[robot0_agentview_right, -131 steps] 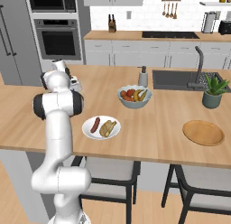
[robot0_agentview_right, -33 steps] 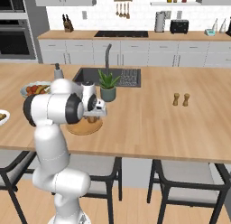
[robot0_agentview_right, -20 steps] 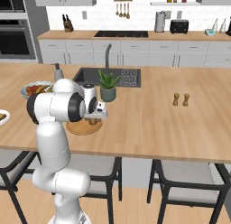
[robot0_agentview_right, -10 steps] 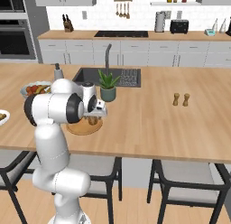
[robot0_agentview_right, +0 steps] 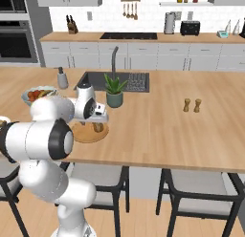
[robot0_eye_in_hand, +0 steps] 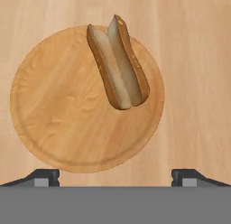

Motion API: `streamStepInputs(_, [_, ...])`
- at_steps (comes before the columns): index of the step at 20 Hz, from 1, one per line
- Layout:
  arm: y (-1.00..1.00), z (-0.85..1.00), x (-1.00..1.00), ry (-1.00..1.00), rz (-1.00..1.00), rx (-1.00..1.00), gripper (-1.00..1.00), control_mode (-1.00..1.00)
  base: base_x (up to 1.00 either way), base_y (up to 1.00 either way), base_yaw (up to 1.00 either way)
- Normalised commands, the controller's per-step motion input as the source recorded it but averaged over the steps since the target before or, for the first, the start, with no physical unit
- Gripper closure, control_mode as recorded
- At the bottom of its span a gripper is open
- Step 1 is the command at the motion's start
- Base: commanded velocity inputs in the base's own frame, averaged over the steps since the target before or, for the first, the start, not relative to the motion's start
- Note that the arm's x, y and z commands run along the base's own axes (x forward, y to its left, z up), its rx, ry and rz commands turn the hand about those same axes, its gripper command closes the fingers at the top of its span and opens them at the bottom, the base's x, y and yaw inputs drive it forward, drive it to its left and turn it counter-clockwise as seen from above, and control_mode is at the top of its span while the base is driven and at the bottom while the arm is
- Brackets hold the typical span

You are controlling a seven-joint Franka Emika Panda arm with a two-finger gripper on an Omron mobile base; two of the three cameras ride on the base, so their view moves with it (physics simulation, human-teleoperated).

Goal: Place one bun and one sausage from the bowl on each plate.

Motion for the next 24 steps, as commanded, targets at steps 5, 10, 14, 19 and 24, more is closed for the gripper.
streamStepInputs(5, [0.09, 0.68, -0.67, 0.00, 0.00, 0.00, -1.00, -1.00, 0.00, 0.00, 0.00])
streamStepInputs(10, [0.00, 0.37, -0.59, 0.00, 0.00, 0.00, -1.00, -1.00, 0.00, 0.00, 0.00])
streamStepInputs(14, [-0.02, 0.37, -0.46, 0.00, 0.00, 0.00, -1.00, -1.00, 0.00, 0.00, 0.00])
streamStepInputs(19, [-0.16, 0.23, -0.15, 0.00, -0.02, 0.00, -1.00, 1.00, -0.05, -0.05, -0.01])
streamStepInputs(24, [0.00, 0.00, 0.00, 0.00, 0.00, 0.00, -1.00, 1.00, -0.76, 0.09, 0.00])
